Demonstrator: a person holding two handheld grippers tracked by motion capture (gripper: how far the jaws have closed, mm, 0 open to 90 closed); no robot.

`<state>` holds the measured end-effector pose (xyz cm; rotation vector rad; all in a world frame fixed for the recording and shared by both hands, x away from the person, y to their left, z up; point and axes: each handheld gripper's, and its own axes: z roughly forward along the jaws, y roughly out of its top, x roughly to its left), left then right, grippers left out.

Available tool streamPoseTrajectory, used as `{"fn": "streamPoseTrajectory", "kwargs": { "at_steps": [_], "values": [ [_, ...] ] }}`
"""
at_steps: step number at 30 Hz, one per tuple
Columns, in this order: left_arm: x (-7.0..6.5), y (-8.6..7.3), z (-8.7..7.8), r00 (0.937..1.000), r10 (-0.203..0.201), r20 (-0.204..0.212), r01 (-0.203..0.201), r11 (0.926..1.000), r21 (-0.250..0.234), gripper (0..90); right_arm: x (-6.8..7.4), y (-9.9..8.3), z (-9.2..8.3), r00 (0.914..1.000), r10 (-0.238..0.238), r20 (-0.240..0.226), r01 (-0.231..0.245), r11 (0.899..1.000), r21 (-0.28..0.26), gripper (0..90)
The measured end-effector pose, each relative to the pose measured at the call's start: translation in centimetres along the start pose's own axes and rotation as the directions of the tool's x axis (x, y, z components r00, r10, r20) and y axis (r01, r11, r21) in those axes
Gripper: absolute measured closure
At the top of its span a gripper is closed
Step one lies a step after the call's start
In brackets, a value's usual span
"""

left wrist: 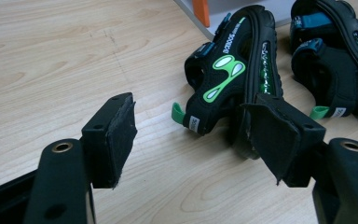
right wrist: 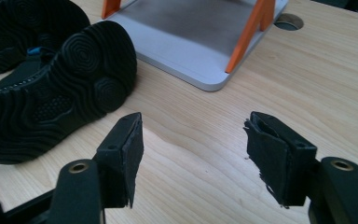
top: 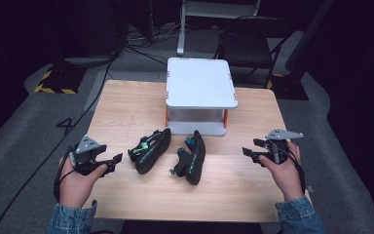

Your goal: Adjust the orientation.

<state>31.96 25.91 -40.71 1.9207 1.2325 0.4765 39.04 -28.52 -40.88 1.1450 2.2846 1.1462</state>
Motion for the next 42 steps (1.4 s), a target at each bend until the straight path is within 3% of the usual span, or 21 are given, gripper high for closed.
{"fn": "streamPoseTrajectory", "kwargs": {
  "at_steps": [7, 9, 14, 17, 18, 19, 20, 21, 22, 24, 26, 27, 28, 30, 31, 32, 33, 36, 37, 42],
  "values": [
    [-0.1, -0.6, -0.6, 1.0, 0.002, 0.0, -0.002, 0.9997, -0.025, 30.5, 0.5, 0.4, 0.7, 0.9996, 0.013, -0.027, -0.014, 1.0, -0.008, 37.3],
    [0.1, -0.9, -0.9, 1.0, -0.002, -0.001, 0.002, 0.9998, -0.022, 30.8, 1.5, 0.9, 1.7, 0.9975, -0.006, -0.07, 0.006, 1.0, -0.007, 37.3],
    [0.2, -1.4, -1.4, 0.9999, -0.009, -0.008, 0.009, 0.9997, -0.024, 31.1, 3.4, 1.6, 3.2, 0.9911, -0.059, -0.12, 0.06, 0.998, 0.003, 38.6],
    [0.2, -1.8, -1.8, 0.9998, -0.017, -0.01, 0.017, 0.9995, -0.027, 30.9, 5.7, 2.2, 4.2, 0.9748, -0.124, -0.185, 0.125, 0.992, -0.01, 44.3],
    [0.2, -1.8, -1.8, 0.9998, -0.017, -0.01, 0.017, 0.9995, -0.027, 31.0, 5.7, 2.2, 4.2, 0.9748, -0.124, -0.185, 0.125, 0.992, -0.01, 44.3],
    [0.2, -1.9, -1.8, 0.9998, -0.016, -0.011, 0.016, 0.9994, -0.03, 31.0, 6.3, 2.3, 4.4, 0.9692, -0.143, -0.2, 0.144, 0.99, -0.012, 45.7],
    [0.2, -2.2, -2.0, 0.9998, -0.019, -0.01, 0.018, 0.9995, -0.027, 31.0, 7.3, 2.6, 4.9, 0.9572, -0.174, -0.232, 0.173, 0.985, -0.023, 47.5],
    [0.2, -2.4, -2.1, 0.9998, -0.016, -0.011, 0.016, 0.9995, -0.028, 31.0, 7.7, 2.8, 5.2, 0.9524, -0.184, -0.243, 0.183, 0.983, -0.028, 47.5],
    [0.2, -2.4, -2.1, 0.9998, -0.016, -0.011, 0.016, 0.9995, -0.028, 31.0, 7.7, 2.8, 5.2, 0.9524, -0.184, -0.243, 0.183, 0.983, -0.028, 47.5],
    [0.2, -2.8, -2.5, 0.9995, -0.028, -0.015, 0.028, 0.9992, -0.027, 31.1, 9.0, 3.2, 6.3, 0.942, -0.208, -0.263, 0.208, 0.978, -0.03, 47.4],
    [0.3, -3.1, -2.9, 0.9991, -0.034, -0.024, 0.033, 0.999, -0.03, 31.1, 9.4, 3.3, 6.6, 0.9384, -0.218, -0.268, 0.217, 0.976, -0.032, 47.1],
    [0.3, -3.3, -3.2, 0.9984, -0.044, -0.035, 0.042, 0.9985, -0.035, 31.0, 10.2, 3.4, 7.2, 0.9302, -0.241, -0.277, 0.24, 0.97, -0.039, 46.2],
    [0.3, -3.3, -3.2, 0.9984, -0.044, -0.035, 0.042, 0.9985, -0.035, 31.0, 10.2, 3.4, 7.2, 0.9302, -0.241, -0.277, 0.24, 0.97, -0.039, 46.2],
    [0.4, -3.5, -3.4, 0.998, -0.049, -0.039, 0.048, 0.9982, -0.036, 31.0, 11.3, 3.4, 7.9, 0.9152, -0.263, -0.305, 0.263, 0.964, -0.043, 46.5],
    [0.4, -3.7, -3.6, 0.998, -0.048, -0.042, 0.047, 0.9983, -0.034, 31.0, 12.2, 3.4, 8.6, 0.9014, -0.281, -0.33, 0.282, 0.958, -0.044, 47.9],
    [0.4, -3.7, -3.6, 0.998, -0.048, -0.042, 0.047, 0.9983, -0.034, 31.0, 12.2, 3.4, 8.6, 0.9014, -0.281, -0.33, 0.282, 0.958, -0.044, 47.9],
    [0.4, -3.8, -3.6, 0.9977, -0.055, -0.041, 0.054, 0.998, -0.033, 31.0, 12.7, 3.3, 9.1, 0.893, -0.295, -0.34, 0.302, 0.953, -0.034, 52.4],
    [0.5, -3.9, -3.6, 0.9979, -0.052, -0.039, 0.051, 0.9982, -0.031, 31.0, 13.1, 3.1, 9.5, 0.8885, -0.304, -0.344, 0.315, 0.949, -0.025, 54.6],
    [0.5, -4.0, -3.6, 0.9977, -0.055, -0.039, 0.054, 0.9981, -0.03, 31.0, 13.3, 2.9, 9.9, 0.8836, -0.312, -0.35, 0.328, 0.945, -0.013, 55.2],
    [0.5, -4.0, -3.5, 0.9979, -0.055, -0.034, 0.054, 0.9981, -0.029, 31.0, 13.4, 2.7, 10.1, 0.885, -0.32, -0.338, 0.331, 0.943, -0.025, 56.5]
  ]
}}
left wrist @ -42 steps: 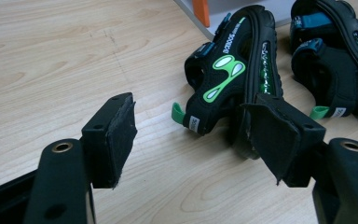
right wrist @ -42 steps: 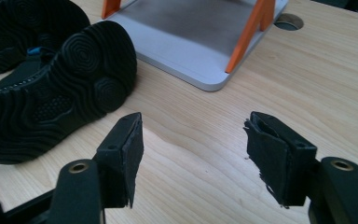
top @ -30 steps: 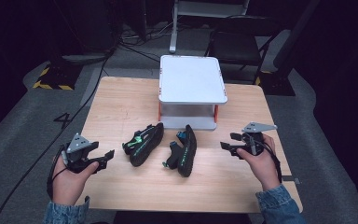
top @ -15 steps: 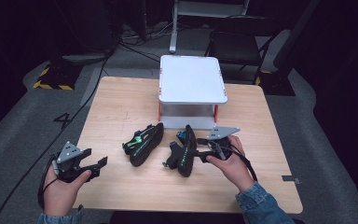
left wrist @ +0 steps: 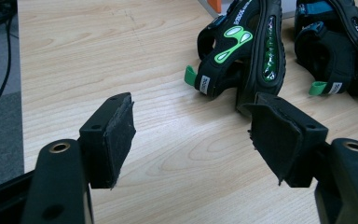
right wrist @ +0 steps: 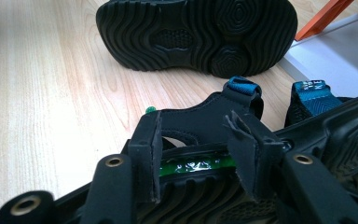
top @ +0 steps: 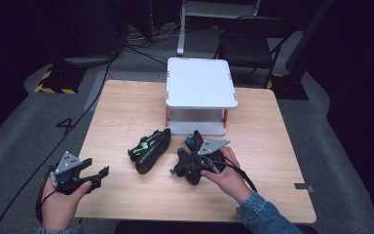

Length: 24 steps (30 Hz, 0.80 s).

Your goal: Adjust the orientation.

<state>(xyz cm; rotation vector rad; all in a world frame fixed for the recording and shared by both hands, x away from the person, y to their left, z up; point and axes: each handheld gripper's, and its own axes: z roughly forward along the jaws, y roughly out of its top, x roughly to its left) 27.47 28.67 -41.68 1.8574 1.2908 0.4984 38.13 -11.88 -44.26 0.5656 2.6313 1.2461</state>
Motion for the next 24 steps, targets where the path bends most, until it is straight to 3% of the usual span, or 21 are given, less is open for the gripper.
{"fn": "streamPoseTrajectory", "kwargs": {
  "at_steps": [9, 20, 23, 24],
  "values": [
    [0.2, 0.5, 0.3, 1.0, 0.002, -0.005, -0.002, 1.0, -0.007, 30.8, -0.5, -0.6, -1.2, 0.9997, 0.005, 0.024, -0.005, 1.0, -0.014, 60.6],
    [0.6, 2.4, 2.7, 0.9996, 0.026, 0.014, -0.026, 0.9996, -0.005, 30.6, -1.6, -2.9, -4.5, 0.9919, 0.108, 0.068, -0.104, 0.993, -0.053, 59.2],
    [0.7, 2.8, 3.3, 0.9993, 0.026, 0.025, -0.026, 0.9996, -0.005, 30.6, -1.8, -3.5, -5.4, 0.9874, 0.116, 0.108, -0.111, 0.993, -0.044, 59.6],
    [0.8, 3.1, 3.7, 0.9992, 0.027, 0.03, -0.026, 0.9996, -0.008, 30.6, -1.9, -4.0, -6.0, 0.9818, 0.108, 0.156, -0.106, 0.994, -0.016, 59.7]
  ]
}}
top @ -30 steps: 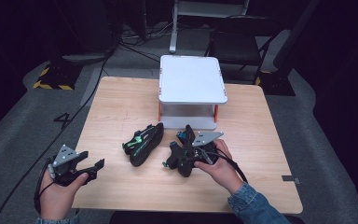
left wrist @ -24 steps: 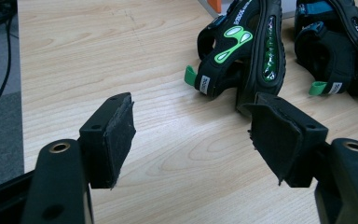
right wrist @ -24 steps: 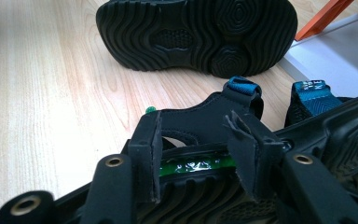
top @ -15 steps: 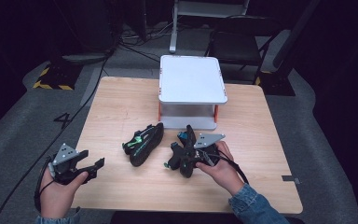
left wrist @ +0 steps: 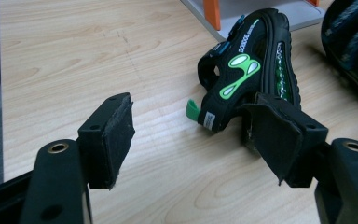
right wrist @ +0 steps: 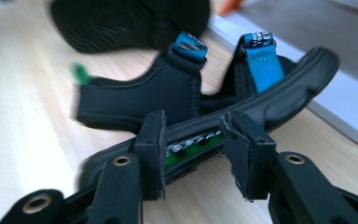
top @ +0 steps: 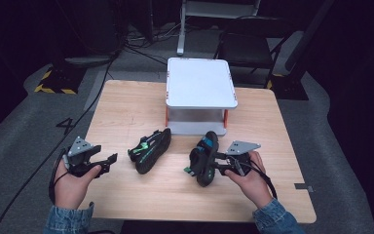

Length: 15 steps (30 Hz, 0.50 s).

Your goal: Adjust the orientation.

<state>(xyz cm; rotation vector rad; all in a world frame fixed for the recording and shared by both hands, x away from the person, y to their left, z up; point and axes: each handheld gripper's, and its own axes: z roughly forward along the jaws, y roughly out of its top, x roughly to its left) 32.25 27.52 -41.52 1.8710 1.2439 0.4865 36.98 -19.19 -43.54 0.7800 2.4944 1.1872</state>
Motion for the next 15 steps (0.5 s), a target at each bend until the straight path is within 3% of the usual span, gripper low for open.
{"fn": "streamPoseTrajectory", "kwargs": {
  "at_steps": [6, 7, 9, 15],
  "values": [
    [0.3, 0.7, 0.8, 0.9999, -0.007, 0.009, 0.007, 0.9999, -0.011, 30.7, -1.0, -1.4, -0.8, 0.999, 0.039, 0.021, -0.04, 0.999, 0.026, 59.2],
    [0.4, 0.8, 1.1, 0.9999, -0.009, 0.012, 0.009, 0.9999, -0.008, 30.8, -1.2, -1.9, -1.0, 0.9979, 0.026, 0.06, -0.029, 0.998, 0.061, 59.4],
    [0.4, 1.0, 1.4, 0.9999, -0.008, 0.012, 0.008, 0.9999, -0.01, 30.7, -1.3, -2.3, -1.0, 0.9967, 0.018, 0.079, -0.026, 0.994, 0.103, 58.6],
    [0.7, 1.2, 1.6, 0.9998, -0.015, 0.013, 0.015, 0.9998, -0.014, 30.7, -1.8, -3.8, -0.5, 0.9966, 0.035, 0.074, -0.048, 0.983, 0.177, 54.0]
  ]
}}
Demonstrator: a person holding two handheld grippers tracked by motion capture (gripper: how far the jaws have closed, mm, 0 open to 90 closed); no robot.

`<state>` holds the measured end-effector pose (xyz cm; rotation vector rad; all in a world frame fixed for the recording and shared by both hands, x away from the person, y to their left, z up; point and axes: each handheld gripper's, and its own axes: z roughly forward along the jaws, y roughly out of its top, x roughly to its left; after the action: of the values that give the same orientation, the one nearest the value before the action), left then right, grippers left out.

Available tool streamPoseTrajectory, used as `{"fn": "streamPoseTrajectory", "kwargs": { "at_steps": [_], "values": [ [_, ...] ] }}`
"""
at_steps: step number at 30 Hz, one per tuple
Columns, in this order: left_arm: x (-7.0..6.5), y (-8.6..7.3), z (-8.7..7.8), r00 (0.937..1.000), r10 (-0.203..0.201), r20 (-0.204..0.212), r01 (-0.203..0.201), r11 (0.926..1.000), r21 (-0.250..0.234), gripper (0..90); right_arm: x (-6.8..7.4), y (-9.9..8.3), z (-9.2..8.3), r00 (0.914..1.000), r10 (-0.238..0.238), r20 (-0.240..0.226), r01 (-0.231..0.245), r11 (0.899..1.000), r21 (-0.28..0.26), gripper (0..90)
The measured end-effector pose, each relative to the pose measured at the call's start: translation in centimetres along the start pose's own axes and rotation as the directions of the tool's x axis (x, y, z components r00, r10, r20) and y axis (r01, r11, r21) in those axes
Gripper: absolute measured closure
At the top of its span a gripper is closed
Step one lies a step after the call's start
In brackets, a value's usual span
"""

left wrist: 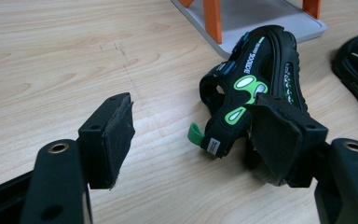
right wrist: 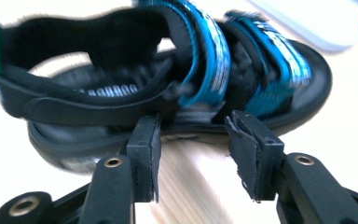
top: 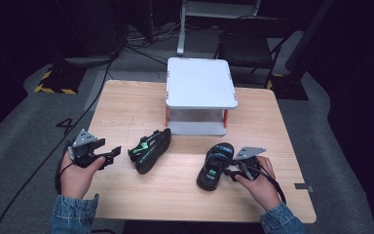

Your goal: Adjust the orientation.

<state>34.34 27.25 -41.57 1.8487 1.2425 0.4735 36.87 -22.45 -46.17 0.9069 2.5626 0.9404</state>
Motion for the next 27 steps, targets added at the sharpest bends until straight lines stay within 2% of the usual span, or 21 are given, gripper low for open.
{"fn": "streamPoseTrajectory", "kwargs": {
  "at_steps": [3, 7, 8, 9, 10, 12, 15, 19, 21, 22, 25, 26, 27],
  "values": [
    [0.1, 0.0, 0.1, 0.9999, -0.01, 0.001, 0.01, 0.9999, -0.002, 30.7, 0.0, -0.1, 0.1, 1.0, -0.003, 0.004, 0.003, 1.0, 0.009, 51.4],
    [0.2, -0.1, 0.0, 0.9999, -0.016, -0.003, 0.016, 0.9998, -0.007, 30.7, 0.0, 0.2, -1.0, 0.9998, 0.017, -0.012, -0.017, 1.0, 0.012, 46.2],
    [0.3, -0.2, -0.1, 0.9998, -0.019, -0.007, 0.019, 0.9998, -0.01, 30.7, 0.0, 0.6, -1.9, 0.9994, 0.023, -0.027, -0.023, 1.0, -0.011, 44.4],
    [0.3, -0.2, -0.1, 0.9998, -0.019, -0.007, 0.019, 0.9998, -0.01, 30.7, 0.0, 0.6, -1.9, 0.9994, 0.023, -0.027, -0.023, 1.0, -0.011, 44.4],
    [0.3, -0.2, -0.2, 0.9998, -0.021, -0.007, 0.021, 0.9997, -0.011, 30.7, 0.2, 1.1, -2.5, 0.9986, 0.044, -0.029, -0.045, 0.997, -0.058, 39.4],
    [0.3, -0.6, -0.4, 0.9996, -0.025, -0.011, 0.025, 0.9997, -0.006, 30.8, 0.3, 1.6, -2.6, 0.9982, 0.055, -0.026, -0.057, 0.994, -0.096, 37.5],
    [0.2, -0.9, -0.6, 0.9996, -0.025, -0.015, 0.025, 0.9997, -0.002, 30.8, 0.4, 2.2, -2.2, 0.9979, 0.06, -0.023, -0.062, 0.992, -0.107, 38.0],
    [0.2, -1.6, -1.3, 0.999, -0.033, -0.029, 0.033, 0.9994, 0.004, 30.7, 0.7, 3.2, -0.1, 0.9995, 0.033, 0.0, -0.033, 0.999, -0.04, 46.4],
    [0.2, -1.9, -1.6, 0.9987, -0.036, -0.035, 0.037, 0.9993, 0.005, 30.7, 0.7, 3.5, 0.8, 0.9999, 0.016, -0.002, -0.016, 1.0, -0.017, 58.2],
    [0.2, -2.1, -1.8, 0.9986, -0.036, -0.039, 0.037, 0.9993, 0.007, 30.7, 0.6, 4.0, 0.9, 0.9999, -0.011, -0.01, 0.011, 0.999, -0.042, 63.3],
    [0.3, -2.6, -2.1, 0.9978, -0.047, -0.047, 0.048, 0.9988, 0.007, 30.7, 0.6, 4.4, 0.7, 0.9991, -0.039, -0.015, 0.038, 0.997, -0.06, 66.1],
    [0.3, -2.8, -2.3, 0.9975, -0.049, -0.051, 0.05, 0.9987, 0.011, 30.7, 0.6, 4.9, 0.7, 0.9968, -0.07, -0.04, 0.066, 0.994, -0.085, 66.8],
    [0.3, -2.9, -2.4, 0.9973, -0.049, -0.055, 0.05, 0.9987, 0.011, 30.7, 0.6, 4.9, 0.7, 0.9968, -0.07, -0.04, 0.066, 0.994, -0.085, 66.8]
  ]
}}
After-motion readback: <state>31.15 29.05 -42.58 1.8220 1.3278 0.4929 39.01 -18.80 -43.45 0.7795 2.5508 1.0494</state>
